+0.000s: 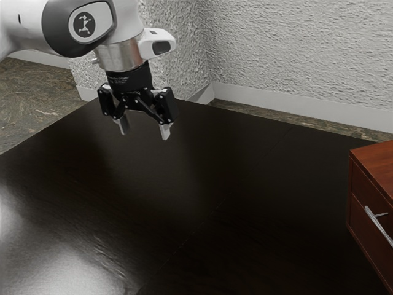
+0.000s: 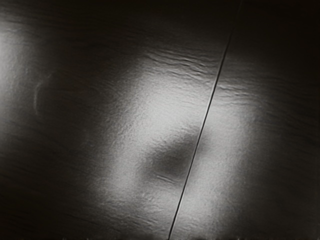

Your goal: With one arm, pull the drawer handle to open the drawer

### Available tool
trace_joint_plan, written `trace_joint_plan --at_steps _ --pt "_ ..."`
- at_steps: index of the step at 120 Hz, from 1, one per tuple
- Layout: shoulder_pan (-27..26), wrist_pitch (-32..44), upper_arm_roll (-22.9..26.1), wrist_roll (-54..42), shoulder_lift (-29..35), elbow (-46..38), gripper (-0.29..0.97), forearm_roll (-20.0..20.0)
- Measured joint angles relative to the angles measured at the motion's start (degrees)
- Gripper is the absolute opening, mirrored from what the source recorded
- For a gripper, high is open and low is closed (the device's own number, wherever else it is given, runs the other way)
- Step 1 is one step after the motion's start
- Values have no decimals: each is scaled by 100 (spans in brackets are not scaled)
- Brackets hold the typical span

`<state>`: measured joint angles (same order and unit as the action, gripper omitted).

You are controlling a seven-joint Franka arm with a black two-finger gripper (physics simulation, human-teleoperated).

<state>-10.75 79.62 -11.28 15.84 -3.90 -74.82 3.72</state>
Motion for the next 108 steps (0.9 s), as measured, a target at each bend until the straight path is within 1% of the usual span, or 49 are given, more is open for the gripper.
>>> trace_joint_plan --at_steps 30,38,48,56,67,76,85,108 --pt "185 -28 -79 18 5 69 68 -248" --pt "222 -139 -86 37 21 463 68 -298" --pt "260 -324 -34 73 49 1247 68 -343" --pt "292 -413 83 138 35 1472 68 -411" --pt "279 -341 362 345 -56 1433 68 -475" --pt "130 -174 510 505 -158 1259 68 -542" --pt "60 -9 560 661 -213 1094 68 -708" --pt "150 264 592 1085 -285 978 68 -1132"
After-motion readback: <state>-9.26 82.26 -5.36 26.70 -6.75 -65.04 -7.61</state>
